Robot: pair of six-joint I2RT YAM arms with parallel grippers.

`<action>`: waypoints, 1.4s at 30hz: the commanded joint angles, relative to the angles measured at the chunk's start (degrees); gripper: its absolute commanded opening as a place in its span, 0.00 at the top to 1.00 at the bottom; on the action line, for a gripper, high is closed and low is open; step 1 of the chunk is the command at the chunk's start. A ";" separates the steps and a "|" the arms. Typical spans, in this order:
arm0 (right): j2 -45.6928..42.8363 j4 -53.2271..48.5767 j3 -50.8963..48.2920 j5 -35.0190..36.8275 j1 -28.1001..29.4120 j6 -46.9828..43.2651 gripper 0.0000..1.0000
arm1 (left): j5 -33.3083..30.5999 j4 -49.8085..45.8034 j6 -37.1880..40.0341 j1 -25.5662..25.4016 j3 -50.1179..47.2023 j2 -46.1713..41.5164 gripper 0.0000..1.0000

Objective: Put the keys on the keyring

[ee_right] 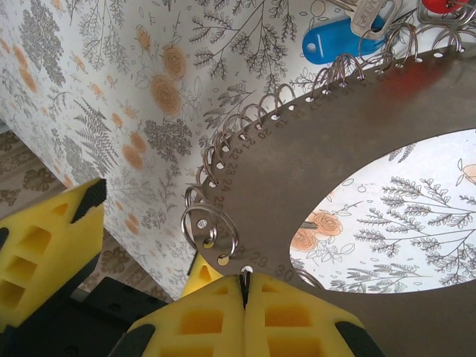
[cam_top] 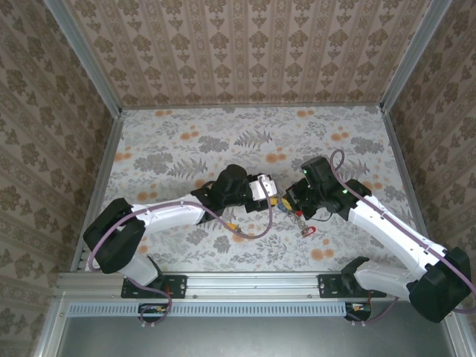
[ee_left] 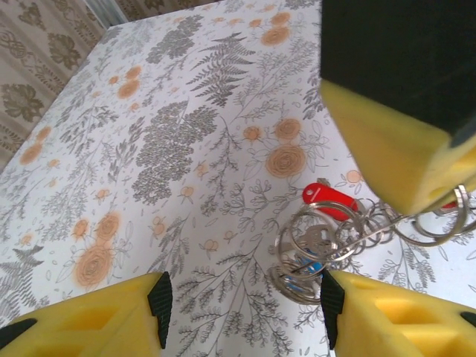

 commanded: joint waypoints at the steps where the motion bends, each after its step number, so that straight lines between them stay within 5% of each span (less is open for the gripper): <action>1: -1.37 -0.14 -0.80 -1.45 0.19 0.62 1.00 | -0.35 2.75 -3.02 0.86 -0.61 -2.31 0.40; 9: -0.54 1.24 -0.39 -1.36 0.20 1.22 1.00 | 7.01 3.12 -4.25 1.85 -3.21 -5.10 0.36; 16: 0.47 2.36 0.55 -1.71 0.28 5.02 1.00 | 13.16 0.84 -2.78 0.89 -8.24 -12.02 0.46; 32: 0.57 8.53 -2.11 -2.77 0.37 12.68 1.00 | -3.55 2.13 2.87 -4.36 -2.51 -5.67 0.63; 42: 0.00 9.06 -2.94 -3.02 0.37 14.68 1.00 | -4.26 3.27 1.44 -4.30 -2.40 -3.57 0.67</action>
